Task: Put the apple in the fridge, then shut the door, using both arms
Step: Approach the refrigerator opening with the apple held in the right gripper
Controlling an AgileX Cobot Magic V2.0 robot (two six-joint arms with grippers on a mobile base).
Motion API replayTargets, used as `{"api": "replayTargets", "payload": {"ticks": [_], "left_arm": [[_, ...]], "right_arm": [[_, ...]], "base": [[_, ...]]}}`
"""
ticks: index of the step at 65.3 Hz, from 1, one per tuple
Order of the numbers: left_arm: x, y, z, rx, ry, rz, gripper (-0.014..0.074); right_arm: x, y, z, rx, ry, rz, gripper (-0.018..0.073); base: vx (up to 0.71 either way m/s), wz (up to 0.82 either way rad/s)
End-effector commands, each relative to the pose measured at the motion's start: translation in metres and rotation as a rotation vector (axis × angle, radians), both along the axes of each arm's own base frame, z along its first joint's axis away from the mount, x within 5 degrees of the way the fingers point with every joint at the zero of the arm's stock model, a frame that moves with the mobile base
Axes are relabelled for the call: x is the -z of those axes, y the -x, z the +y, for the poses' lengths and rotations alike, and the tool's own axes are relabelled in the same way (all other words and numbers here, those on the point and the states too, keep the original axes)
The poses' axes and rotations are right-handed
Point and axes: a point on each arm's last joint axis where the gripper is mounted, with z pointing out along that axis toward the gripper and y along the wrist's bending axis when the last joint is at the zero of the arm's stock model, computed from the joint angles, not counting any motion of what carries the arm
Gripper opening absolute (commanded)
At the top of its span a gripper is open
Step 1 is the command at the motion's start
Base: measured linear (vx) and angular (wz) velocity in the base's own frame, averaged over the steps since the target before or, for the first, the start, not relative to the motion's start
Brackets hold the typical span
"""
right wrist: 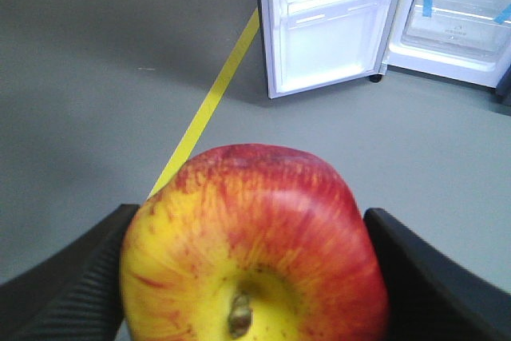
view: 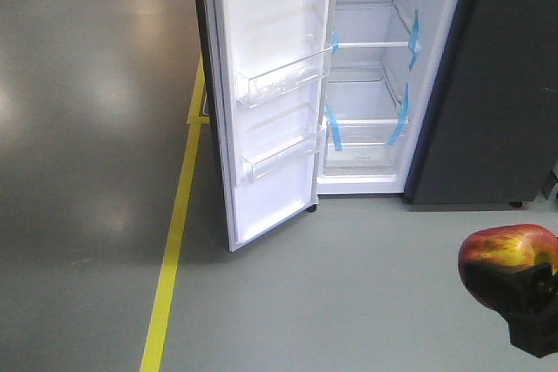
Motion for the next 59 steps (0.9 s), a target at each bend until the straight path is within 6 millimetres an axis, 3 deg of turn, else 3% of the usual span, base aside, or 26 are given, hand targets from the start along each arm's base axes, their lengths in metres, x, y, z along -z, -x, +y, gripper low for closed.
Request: {"api": "replayTargets", "payload": {"ticks": [1,59], "left_arm": [[0.0016,0.0002,-0.0004,0.006,0.012,-0.064,-0.0006],[0.0016,0.0002,-0.0004,0.006,0.012,-0.064,-0.0006]], "right_arm": [[-0.0136,-0.0036,0.0001,0.014,-0.029,-0.088,0.0162],[-0.0136,-0.0036,0.0001,0.015,-0.03,-0.088,0.0162]], "base": [[0.11,0.01],[0.1,0.0]]}}
